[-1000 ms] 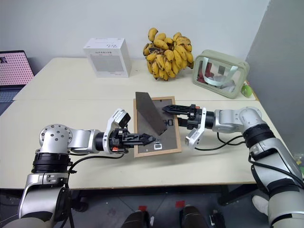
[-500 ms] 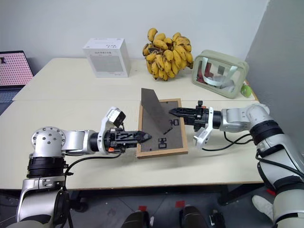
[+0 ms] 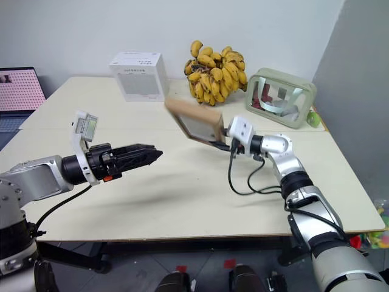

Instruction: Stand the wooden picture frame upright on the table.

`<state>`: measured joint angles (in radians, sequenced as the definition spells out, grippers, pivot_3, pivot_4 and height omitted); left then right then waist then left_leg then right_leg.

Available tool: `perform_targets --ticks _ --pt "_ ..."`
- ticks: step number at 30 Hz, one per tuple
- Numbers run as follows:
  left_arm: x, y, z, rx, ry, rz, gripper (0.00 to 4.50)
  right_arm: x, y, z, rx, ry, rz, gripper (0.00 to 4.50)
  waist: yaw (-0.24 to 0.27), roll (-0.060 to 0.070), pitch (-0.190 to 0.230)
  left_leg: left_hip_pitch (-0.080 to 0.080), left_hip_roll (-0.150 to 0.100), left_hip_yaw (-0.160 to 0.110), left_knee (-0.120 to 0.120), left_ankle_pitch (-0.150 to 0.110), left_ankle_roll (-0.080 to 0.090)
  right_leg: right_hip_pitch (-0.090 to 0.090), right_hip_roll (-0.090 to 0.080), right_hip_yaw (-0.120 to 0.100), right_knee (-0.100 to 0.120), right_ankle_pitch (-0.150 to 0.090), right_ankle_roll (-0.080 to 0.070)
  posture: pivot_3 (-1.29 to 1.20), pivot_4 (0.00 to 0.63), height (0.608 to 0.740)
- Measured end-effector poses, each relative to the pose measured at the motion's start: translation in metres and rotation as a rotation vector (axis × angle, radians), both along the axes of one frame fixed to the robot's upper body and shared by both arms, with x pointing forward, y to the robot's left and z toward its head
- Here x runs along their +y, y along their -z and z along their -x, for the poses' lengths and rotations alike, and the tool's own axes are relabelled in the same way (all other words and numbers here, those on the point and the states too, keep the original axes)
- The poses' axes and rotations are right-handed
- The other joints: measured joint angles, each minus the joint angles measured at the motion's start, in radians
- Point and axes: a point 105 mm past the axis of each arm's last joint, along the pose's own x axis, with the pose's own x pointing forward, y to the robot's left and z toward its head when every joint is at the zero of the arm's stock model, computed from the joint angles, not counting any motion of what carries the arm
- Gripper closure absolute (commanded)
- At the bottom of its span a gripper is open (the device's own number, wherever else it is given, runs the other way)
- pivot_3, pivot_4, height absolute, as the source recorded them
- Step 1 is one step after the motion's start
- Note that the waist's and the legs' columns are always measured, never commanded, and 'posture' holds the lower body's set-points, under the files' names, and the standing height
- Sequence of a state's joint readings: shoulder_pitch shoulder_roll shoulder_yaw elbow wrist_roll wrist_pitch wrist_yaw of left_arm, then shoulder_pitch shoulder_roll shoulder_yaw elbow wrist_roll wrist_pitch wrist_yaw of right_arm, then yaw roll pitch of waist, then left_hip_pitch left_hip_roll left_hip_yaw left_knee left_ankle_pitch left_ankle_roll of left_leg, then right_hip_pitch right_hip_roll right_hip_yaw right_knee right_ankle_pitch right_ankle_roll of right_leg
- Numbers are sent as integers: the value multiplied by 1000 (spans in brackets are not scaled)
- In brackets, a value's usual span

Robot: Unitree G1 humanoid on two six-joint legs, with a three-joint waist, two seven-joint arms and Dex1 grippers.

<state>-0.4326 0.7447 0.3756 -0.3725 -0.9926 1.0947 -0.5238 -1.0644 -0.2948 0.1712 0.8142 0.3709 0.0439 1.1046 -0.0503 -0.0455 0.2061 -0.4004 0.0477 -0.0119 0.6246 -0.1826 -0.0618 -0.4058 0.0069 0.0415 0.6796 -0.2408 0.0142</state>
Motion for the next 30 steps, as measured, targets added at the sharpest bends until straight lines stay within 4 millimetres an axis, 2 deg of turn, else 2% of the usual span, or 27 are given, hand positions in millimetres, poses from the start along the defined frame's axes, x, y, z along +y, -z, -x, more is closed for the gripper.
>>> perform_targets --ticks 2,4,7,9,12,15,16,25,28,30 --pt "1 9 -7 -100 -62 -93 0 15 -8 9 169 -108 -66 3230 4 1 -1 0 0 1 -1 0 0 0 0 0 0 -1 -2 0 150 740" --pt "0 22 -10 -141 -83 -153 0 27 -1 15 254 -171 -79 3230 8 1 -2 0 0 2 -2 0 0 -1 0 0 -1 -2 -3 0 150 740" --pt "-3 37 -11 -168 -80 -177 0 36 27 15 402 -174 -75 3230 14 1 -2 -10 0 5 -2 0 0 -11 1 0 -1 -2 -3 0 150 740" --pt "-7 44 -9 -172 -78 -153 0 36 50 14 471 -147 -39 3230 17 1 -2 -16 0 7 0 0 0 -17 1 0 -1 2 4 0 150 740" --pt "-13 66 0 -108 -49 -158 0 32 86 17 517 -105 18 3230 17 1 -2 -19 0 10 0 -2 3 -19 1 1 -2 2 6 0 150 740" --pt "-15 65 3 -114 -31 -164 0 31 88 17 495 -102 17 3230 15 1 -2 -18 0 10 0 -2 3 -19 2 2 -1 2 6 0 150 740" --pt "-16 65 3 -117 -26 -164 0 31 89 17 493 -101 20 2517 15 1 -2 -17 0 10 0 -2 3 -19 2 2 -1 2 6 0 150 740" --pt "-12 65 -1 -124 -21 -204 0 29 94 19 475 -113 51 650 11 1 -2 -16 1 10 1 -2 3 -18 3 2 -1 1 4 0 150 740" --pt "-11 63 -5 -123 -14 -199 0 4 102 19 472 -91 93 20 19 1 -2 -17 0 10 1 -2 3 -18 3 2 -2 1 5 0 150 740" --pt "-7 62 -9 -113 -12 -201 0 -27 110 23 465 -76 155 20 23 1 -2 -18 0 10 1 -2 3 -18 3 2 -3 1 5 0 150 740"
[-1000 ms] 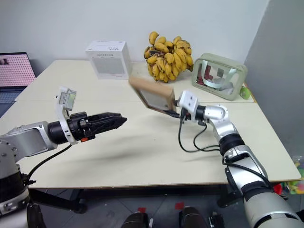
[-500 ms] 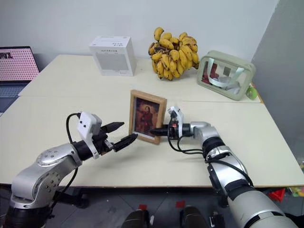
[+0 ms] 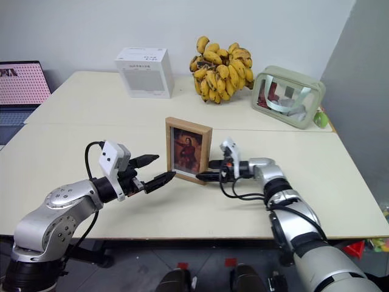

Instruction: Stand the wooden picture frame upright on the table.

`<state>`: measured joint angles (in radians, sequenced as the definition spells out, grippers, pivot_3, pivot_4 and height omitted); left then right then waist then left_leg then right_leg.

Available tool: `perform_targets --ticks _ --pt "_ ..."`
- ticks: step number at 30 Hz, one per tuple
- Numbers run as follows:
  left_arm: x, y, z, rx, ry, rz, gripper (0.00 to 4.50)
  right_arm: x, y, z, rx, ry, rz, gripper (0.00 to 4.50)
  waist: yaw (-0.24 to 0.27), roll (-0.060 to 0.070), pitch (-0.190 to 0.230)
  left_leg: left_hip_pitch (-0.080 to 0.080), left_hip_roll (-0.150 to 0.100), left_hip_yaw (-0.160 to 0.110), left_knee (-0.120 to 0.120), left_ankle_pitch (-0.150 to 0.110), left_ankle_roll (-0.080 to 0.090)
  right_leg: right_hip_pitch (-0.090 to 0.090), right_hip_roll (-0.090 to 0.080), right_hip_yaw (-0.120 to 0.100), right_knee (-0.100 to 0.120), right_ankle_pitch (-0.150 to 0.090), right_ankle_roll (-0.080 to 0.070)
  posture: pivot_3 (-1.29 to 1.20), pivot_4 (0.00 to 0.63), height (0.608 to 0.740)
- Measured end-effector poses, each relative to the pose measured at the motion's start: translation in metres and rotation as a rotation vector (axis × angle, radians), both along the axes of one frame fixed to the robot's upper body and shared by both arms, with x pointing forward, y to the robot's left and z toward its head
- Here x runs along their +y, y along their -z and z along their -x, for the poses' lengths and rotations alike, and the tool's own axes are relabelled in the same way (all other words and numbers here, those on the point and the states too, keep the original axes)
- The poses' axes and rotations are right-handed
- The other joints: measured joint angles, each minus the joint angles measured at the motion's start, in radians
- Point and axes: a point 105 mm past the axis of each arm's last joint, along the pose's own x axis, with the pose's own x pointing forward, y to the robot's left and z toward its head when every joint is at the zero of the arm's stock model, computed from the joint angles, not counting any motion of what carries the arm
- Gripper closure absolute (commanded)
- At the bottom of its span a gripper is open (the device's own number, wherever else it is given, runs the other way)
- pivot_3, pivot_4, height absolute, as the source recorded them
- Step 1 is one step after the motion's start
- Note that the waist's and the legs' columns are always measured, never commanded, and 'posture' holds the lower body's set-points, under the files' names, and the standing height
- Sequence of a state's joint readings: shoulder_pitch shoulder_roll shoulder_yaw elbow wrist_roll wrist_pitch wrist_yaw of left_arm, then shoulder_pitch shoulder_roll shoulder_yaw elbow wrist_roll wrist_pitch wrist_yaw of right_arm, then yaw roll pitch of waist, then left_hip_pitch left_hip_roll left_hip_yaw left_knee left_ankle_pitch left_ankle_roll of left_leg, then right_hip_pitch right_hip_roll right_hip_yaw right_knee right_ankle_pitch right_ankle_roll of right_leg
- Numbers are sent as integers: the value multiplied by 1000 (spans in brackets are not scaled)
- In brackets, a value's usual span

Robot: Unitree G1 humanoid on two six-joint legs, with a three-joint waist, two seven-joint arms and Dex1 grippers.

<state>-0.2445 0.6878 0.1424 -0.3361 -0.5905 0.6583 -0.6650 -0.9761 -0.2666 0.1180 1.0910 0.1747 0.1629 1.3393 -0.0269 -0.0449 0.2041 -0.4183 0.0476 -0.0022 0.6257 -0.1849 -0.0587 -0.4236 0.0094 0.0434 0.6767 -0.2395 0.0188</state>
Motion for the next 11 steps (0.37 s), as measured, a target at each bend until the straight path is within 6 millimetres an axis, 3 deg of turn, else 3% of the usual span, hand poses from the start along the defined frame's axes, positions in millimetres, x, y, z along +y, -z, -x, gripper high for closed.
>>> perform_targets --ticks 3,6,8,11 --pt "13 0 -5 30 -9 -37 0 -54 -1 7 -24 41 82 20 -5 0 0 0 0 1 0 0 0 0 0 1 -1 0 0 0 150 740" --pt "26 -1 -10 63 -23 -48 0 -80 -26 21 -64 70 87 20 -14 1 0 1 1 2 -1 0 0 -1 1 1 1 0 1 0 150 740" --pt "36 -5 -11 94 -23 -56 0 -76 -50 38 -109 57 69 20 -25 1 0 2 3 0 -2 0 0 -2 3 1 3 0 1 0 150 740" --pt "45 -18 -12 123 -2 -42 0 -49 -84 60 -144 38 2 20 -38 1 1 3 8 0 -2 0 0 -3 6 0 4 -1 -1 0 150 740"
